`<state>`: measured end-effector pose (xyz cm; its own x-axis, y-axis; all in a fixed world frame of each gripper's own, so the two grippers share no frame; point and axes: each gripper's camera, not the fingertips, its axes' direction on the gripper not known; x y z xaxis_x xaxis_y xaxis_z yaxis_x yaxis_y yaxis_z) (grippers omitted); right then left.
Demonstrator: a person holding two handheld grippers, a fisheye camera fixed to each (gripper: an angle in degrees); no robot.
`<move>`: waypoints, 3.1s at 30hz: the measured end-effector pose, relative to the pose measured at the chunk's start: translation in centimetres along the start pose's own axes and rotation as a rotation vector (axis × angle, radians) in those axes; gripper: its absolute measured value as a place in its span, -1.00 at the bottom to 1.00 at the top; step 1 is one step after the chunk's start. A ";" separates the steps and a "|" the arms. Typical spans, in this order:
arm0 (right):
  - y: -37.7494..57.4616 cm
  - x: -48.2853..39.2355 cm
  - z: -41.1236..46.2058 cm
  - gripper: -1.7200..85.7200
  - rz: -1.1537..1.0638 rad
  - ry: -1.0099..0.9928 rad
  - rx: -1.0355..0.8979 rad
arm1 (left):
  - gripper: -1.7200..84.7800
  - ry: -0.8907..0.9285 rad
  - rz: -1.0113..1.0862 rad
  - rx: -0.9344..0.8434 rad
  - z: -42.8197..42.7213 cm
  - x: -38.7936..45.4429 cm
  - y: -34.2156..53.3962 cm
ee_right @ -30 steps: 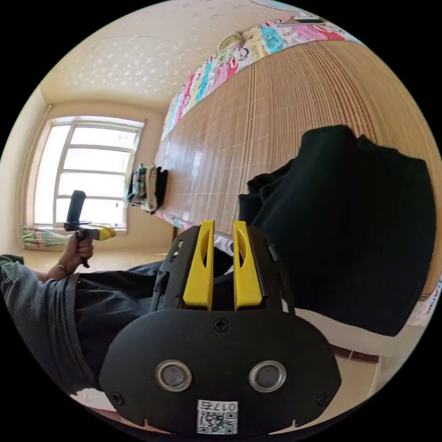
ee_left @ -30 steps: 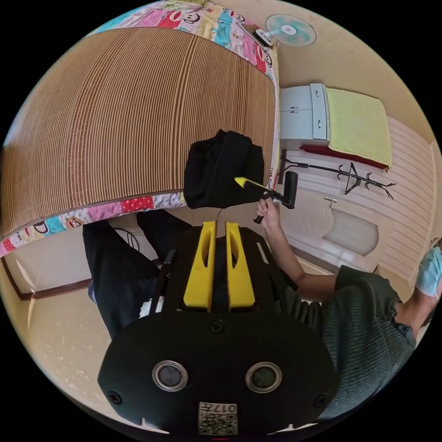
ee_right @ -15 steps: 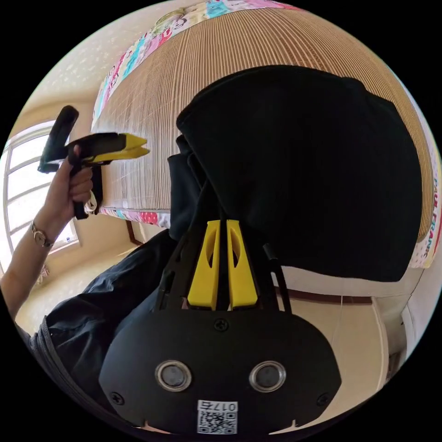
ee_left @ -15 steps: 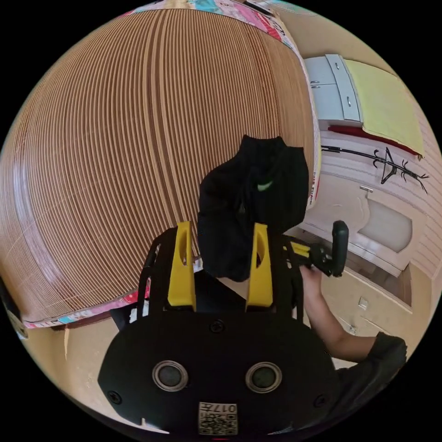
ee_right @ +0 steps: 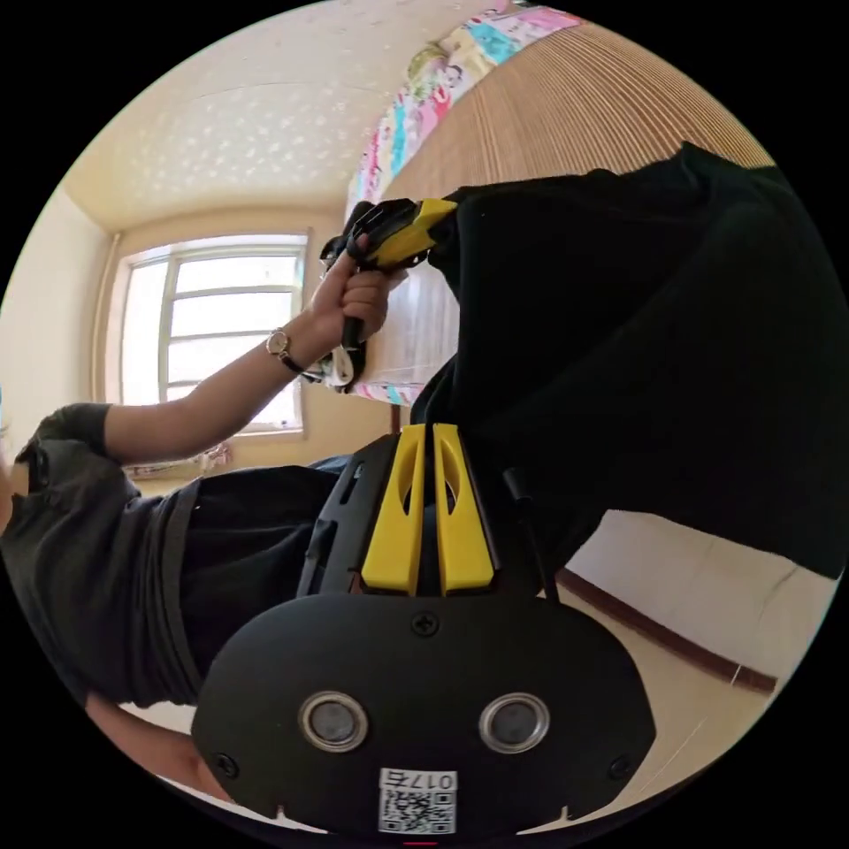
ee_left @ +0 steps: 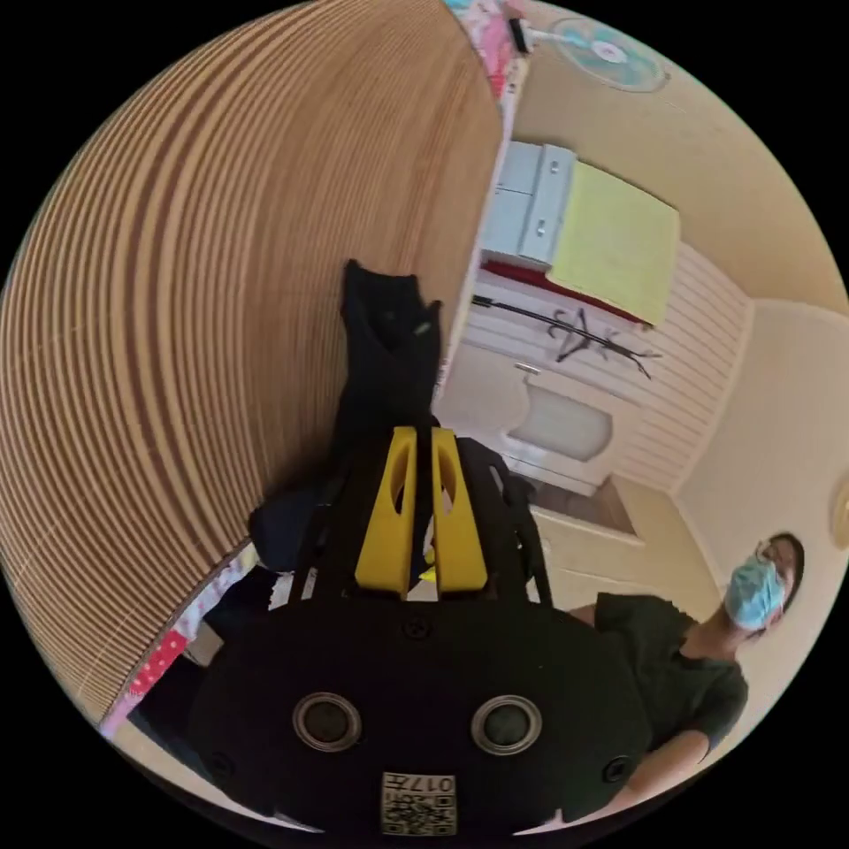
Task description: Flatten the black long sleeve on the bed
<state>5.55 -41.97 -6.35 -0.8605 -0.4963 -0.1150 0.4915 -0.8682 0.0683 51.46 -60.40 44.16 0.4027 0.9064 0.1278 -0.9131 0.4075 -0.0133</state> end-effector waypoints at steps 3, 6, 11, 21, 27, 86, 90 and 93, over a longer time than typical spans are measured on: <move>-1.4 -5.0 0.4 -0.92 -0.254 -0.130 -0.056 | -0.94 0.150 0.287 0.039 -4.0 9.6 4.0; -2.7 -10.4 2.2 -0.92 -0.469 -0.254 -0.160 | -0.95 0.229 0.651 0.069 -9.7 21.5 8.7; -3.9 -16.0 5.9 -0.90 -0.598 -0.059 -0.344 | -0.95 0.292 1.358 -0.090 -17.7 44.2 21.0; -10.4 -22.8 -1.2 -0.72 -0.745 -0.075 0.061 | -0.94 0.726 1.796 -0.094 -29.1 57.3 38.8; -19.6 -24.3 8.5 -0.55 -0.768 -0.069 -0.013 | -0.95 1.078 1.783 -0.038 -33.5 56.2 44.2; -48.5 -7.8 2.2 -0.91 0.024 0.633 0.320 | -0.88 -0.579 0.095 0.932 -32.5 54.5 0.5; -45.8 -1.1 12.1 -0.92 -0.035 0.595 0.109 | -0.91 -0.684 0.024 0.935 -28.5 46.6 0.2; -41.2 5.0 22.6 -0.94 -0.005 0.623 -0.164 | -0.91 -0.819 -0.012 0.718 -22.1 39.6 0.4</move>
<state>-22.09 -8.61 12.69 -0.6478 -0.3578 -0.6726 0.5443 -0.8350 -0.0801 68.39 -21.91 27.26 0.4899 0.4446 0.7499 -0.8410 0.0146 0.5409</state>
